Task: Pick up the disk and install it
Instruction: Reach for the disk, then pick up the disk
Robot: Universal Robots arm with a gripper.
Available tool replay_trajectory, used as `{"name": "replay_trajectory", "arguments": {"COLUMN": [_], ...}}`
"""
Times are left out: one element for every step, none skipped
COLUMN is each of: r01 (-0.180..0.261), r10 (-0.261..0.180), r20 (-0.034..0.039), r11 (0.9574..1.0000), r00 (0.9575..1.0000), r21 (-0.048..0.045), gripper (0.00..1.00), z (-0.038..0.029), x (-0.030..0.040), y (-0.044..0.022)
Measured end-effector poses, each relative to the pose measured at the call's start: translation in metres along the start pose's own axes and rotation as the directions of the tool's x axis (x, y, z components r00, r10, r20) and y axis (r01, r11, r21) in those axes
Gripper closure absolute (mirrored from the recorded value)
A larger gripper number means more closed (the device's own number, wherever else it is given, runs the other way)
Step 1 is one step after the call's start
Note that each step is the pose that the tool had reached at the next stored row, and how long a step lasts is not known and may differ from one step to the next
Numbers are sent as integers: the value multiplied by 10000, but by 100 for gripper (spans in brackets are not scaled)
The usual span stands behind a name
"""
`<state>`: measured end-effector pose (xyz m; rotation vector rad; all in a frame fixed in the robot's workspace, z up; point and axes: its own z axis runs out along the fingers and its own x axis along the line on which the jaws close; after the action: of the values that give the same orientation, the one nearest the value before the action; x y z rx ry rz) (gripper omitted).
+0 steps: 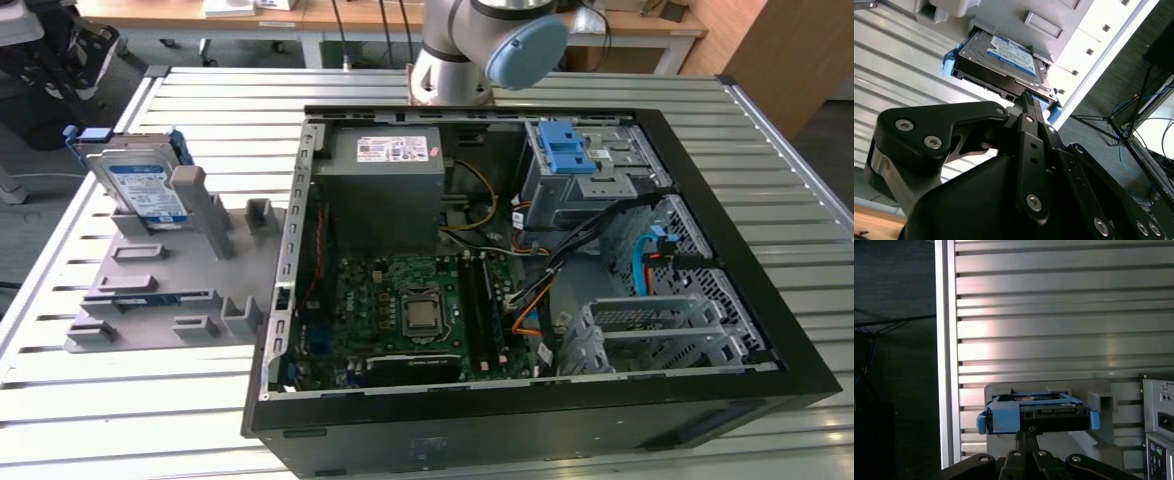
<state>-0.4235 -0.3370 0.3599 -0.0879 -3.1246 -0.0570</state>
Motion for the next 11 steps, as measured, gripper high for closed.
{"name": "replay_trajectory", "arguments": {"r01": [0,-1,-1,-1,-1,0,1,0,0,0,0], "r10": [0,1,1,1,1,0,-1,0,0,0,0], "r20": [0,0,1,1,0,0,0,0,0,0,0], "r11": [10000,10000,10000,10000,10000,10000,10000,10000,10000,10000,10000], "r00": [10000,10000,10000,10000,10000,10000,10000,10000,10000,10000,10000], "r21": [1,1,1,1,2,2,3,2,2,2,2], "gripper": [89,89,89,89,89,89,89,89,89,89,89], "z": [1,2,3,4,4,4,4,4,4,4,4], "x": [13,24,33,42,45,45,45,50,54,55,55], "y": [6,11,16,20,21,20,20,20,20,20,20]}}
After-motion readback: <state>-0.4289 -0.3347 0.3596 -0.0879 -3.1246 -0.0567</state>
